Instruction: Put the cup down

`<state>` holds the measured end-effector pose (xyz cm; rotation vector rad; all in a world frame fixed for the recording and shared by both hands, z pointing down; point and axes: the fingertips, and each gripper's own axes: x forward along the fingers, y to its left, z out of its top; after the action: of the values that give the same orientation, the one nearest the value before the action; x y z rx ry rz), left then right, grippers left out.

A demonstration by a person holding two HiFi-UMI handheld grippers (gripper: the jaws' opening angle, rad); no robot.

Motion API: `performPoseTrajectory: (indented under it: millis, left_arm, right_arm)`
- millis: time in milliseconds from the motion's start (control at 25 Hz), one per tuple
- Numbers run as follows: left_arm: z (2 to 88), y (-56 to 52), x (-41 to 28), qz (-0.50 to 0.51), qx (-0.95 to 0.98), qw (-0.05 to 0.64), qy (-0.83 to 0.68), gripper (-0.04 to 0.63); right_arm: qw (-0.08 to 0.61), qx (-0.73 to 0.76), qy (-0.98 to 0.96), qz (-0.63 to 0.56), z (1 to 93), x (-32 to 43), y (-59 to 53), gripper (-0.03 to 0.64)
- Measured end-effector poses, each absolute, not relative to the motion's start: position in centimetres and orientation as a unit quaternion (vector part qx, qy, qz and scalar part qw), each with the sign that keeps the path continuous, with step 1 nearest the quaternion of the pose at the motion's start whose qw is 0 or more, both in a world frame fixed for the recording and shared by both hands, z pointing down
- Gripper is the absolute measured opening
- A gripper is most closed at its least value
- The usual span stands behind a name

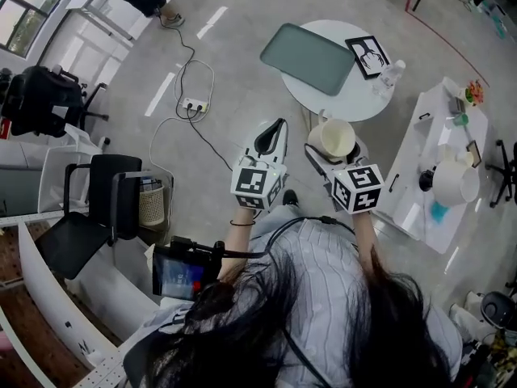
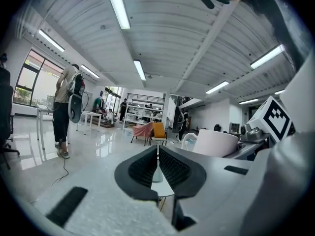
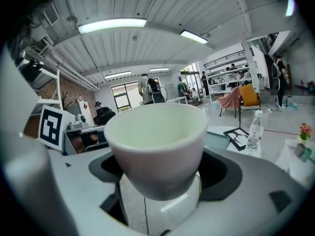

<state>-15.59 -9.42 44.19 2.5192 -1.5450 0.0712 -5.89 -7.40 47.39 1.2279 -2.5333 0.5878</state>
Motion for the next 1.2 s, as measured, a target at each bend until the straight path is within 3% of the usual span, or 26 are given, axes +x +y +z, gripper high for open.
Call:
performPoseTrajectory:
  millis: [680, 1200]
  left_arm:
    - [45.8, -11.2, -13.8, 0.036, 0.869, 0.116, -0.480, 0.017]
    - [47.6, -18.7, -13.5, 0.062, 0.870, 0.119, -0.475, 0.018]
  right_arm:
    - [0.141, 0.446, -0.858, 0.212, 48.1, -5.5, -9.2, 0.416]
    - [0.141, 0.451, -0.851, 0.228, 50.6, -4.9, -18.1, 0.416]
